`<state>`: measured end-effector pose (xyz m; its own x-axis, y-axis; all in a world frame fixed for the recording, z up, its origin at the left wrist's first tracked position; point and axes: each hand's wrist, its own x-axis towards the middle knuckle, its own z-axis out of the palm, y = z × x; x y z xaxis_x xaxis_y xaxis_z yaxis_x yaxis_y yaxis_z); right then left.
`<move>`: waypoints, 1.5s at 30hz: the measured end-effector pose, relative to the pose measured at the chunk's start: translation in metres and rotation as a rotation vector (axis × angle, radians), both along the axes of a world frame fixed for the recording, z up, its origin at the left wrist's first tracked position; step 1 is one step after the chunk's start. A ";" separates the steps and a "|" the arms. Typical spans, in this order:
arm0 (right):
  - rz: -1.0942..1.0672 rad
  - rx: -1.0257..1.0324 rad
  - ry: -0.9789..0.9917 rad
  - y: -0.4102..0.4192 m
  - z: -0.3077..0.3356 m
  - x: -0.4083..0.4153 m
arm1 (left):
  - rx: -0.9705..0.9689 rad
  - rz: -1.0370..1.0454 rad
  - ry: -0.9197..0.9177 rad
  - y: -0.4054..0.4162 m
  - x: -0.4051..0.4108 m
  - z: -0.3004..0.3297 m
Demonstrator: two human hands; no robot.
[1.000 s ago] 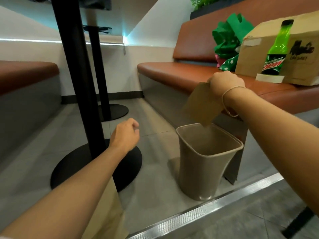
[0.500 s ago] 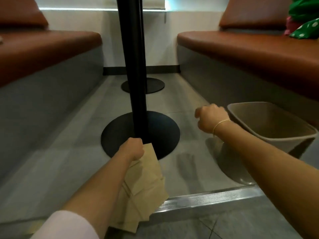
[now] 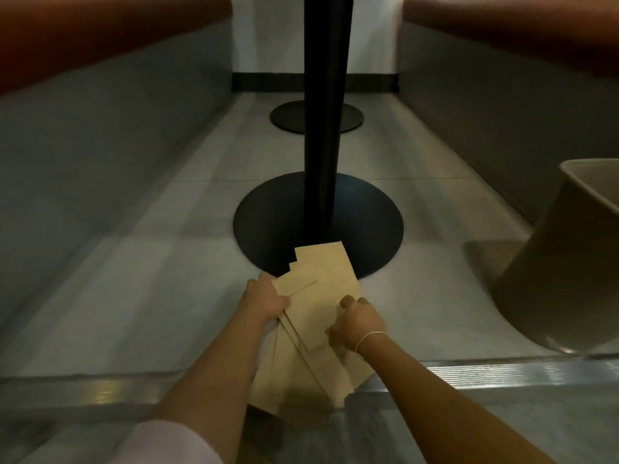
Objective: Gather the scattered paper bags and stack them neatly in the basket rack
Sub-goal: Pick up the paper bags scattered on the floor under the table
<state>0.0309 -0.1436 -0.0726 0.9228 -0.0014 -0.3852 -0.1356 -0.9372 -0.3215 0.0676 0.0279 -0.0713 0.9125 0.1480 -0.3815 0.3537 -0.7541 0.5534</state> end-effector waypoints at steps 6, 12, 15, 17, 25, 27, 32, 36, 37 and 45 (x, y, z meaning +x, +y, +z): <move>-0.089 0.033 -0.018 0.013 -0.020 0.005 | -0.014 0.039 0.004 0.000 0.014 -0.020; -0.106 0.123 -0.062 0.016 -0.022 0.007 | -0.246 0.267 -0.194 -0.011 0.023 -0.018; -0.142 0.179 -0.090 0.013 -0.014 0.015 | -0.332 0.336 -0.290 -0.011 0.026 -0.007; -0.213 0.265 -0.089 0.006 -0.010 0.022 | -0.430 0.356 -0.353 -0.008 0.032 0.000; -0.364 0.661 -0.174 -0.009 0.009 0.046 | -0.751 0.240 -0.289 -0.008 0.035 0.018; -0.371 0.735 -0.181 -0.016 0.023 0.053 | -0.774 0.225 -0.292 -0.010 0.034 0.022; -0.276 0.594 -0.241 -0.041 0.064 0.062 | -0.832 0.258 -0.334 -0.023 0.033 0.036; -0.232 0.518 -0.280 -0.051 0.093 0.059 | -0.818 0.201 -0.343 -0.049 0.029 0.055; -0.222 0.488 -0.306 -0.053 0.100 0.056 | -0.809 0.190 -0.357 -0.056 0.027 0.062; -0.112 0.112 -0.519 -0.120 0.193 0.037 | -0.737 0.181 -0.522 -0.093 0.024 0.132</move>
